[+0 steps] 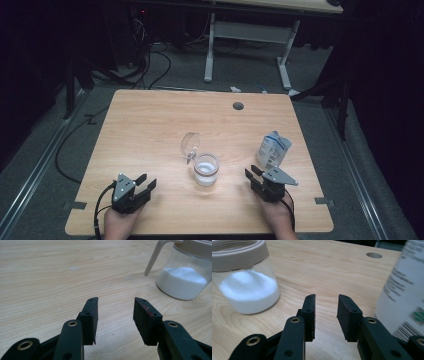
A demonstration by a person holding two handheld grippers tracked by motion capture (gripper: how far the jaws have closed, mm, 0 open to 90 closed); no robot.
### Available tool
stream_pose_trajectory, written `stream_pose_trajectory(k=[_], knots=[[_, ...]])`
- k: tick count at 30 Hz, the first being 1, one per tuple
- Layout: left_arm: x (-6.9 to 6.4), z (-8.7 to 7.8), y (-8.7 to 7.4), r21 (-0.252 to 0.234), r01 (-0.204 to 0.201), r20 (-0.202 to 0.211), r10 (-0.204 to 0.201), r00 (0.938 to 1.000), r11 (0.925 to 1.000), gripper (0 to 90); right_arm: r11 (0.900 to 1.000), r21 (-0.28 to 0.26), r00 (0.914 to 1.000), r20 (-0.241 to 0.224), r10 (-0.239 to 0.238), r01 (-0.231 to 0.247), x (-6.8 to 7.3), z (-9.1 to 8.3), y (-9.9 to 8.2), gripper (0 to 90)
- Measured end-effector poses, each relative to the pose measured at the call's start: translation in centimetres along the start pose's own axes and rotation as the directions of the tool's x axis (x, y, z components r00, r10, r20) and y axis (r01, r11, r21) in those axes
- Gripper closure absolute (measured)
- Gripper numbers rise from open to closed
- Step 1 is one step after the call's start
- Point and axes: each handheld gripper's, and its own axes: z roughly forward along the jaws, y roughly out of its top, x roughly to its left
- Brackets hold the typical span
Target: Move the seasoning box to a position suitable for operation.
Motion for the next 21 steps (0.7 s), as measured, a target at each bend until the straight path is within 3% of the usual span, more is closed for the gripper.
stream_pose_trajectory(k=[5,8,16,21], knots=[[-0.3,-0.3,0.0,0.008,0.018,-0.002,-0.018,0.9998,0.9998,56.5,0.9998,0.005,0.9995,-0.027,0.018,-0.018,0.5,1.3,0.5,70.1],[-0.5,-0.1,0.4,0.010,0.007,0.001,-0.007,1.0000,0.9999,57.3,0.9994,0.019,0.9989,-0.037,0.030,-0.029,0.8,2.0,0.7,72.3],[-1.4,1.3,2.1,-0.005,-0.004,0.020,0.004,0.9998,1.0000,61.2,0.9998,0.009,0.9983,-0.056,-0.019,0.019,2.4,2.6,1.5,78.1],[-1.8,2.2,2.6,0.001,0.017,0.031,-0.017,0.9994,0.9999,65.4,0.9989,0.016,0.9966,-0.071,-0.042,0.043,2.9,2.6,1.6,85.1]])
